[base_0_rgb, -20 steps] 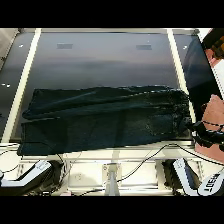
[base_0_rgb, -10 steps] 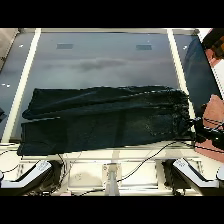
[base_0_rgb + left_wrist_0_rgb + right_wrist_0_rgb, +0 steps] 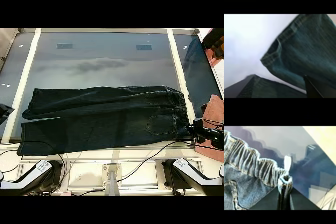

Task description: Fold the clothes and pants, and hang the long-sleeved shirts on hangers.

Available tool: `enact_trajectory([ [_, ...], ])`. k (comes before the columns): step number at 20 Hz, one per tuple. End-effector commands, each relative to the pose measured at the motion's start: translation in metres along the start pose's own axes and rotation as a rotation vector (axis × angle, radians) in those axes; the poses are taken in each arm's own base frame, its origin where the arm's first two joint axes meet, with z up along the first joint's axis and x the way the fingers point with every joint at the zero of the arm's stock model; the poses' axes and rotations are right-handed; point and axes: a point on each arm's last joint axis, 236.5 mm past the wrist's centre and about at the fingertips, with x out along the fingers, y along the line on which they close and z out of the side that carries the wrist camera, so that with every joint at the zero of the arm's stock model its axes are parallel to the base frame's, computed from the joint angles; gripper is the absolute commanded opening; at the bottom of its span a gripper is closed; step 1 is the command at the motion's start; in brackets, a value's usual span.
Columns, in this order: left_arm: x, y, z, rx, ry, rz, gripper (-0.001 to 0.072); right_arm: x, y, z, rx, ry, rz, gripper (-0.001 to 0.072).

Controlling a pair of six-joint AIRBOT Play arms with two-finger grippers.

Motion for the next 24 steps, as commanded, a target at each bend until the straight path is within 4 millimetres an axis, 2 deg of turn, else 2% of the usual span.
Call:
enact_trajectory([
  [1, -0.001, -0.014, -0.02, -0.004, 0.084, -0.056, 0.0692, 0.0, 0.007, 0.004, -0.006, -0.017, 0.027, 0.0054],
  [3, 0.0, -0.016, -0.033, -0.028, 0.131, -0.072, 0.0691, -0.001, 0.017, 0.008, -0.031, -0.036, 0.068, 0.0054],
  [6, 0.006, -0.003, -0.059, -0.068, 0.202, -0.037, 0.0692, -0.002, 0.024, 0.011, -0.024, -0.048, 0.101, 0.0054],
  [9, 0.01, 0.029, -0.083, -0.045, 0.264, 0.066, 0.0692, -0.002, 0.025, 0.011, -0.025, -0.047, 0.101, 0.0054],
  [10, 0.007, 0.042, -0.083, -0.036, 0.261, 0.111, 0.0692, -0.002, 0.025, 0.01, -0.025, -0.046, 0.102, 0.0054],
  [13, 0.0, 0.062, -0.084, -0.076, 0.246, 0.149, 0.0692, -0.002, 0.025, 0.01, -0.025, -0.044, 0.103, 0.0054],
  [14, -0.004, 0.071, -0.091, -0.071, 0.274, 0.175, 0.0692, -0.002, 0.025, 0.01, -0.025, -0.045, 0.102, 0.0054],
  [17, -0.028, 0.101, -0.13, 0.017, 0.462, 0.29, 0.0692, -0.002, 0.025, 0.01, -0.025, -0.045, 0.102, 0.0054],
  [20, -0.038, 0.107, -0.147, 0.003, 0.524, 0.28, 0.0692, -0.002, 0.025, 0.01, -0.025, -0.046, 0.102, 0.0054],
  [24, -0.043, 0.108, -0.18, -0.046, 0.67, 0.215, 0.0692, -0.002, 0.025, 0.011, -0.025, -0.046, 0.102, 0.0054],
])
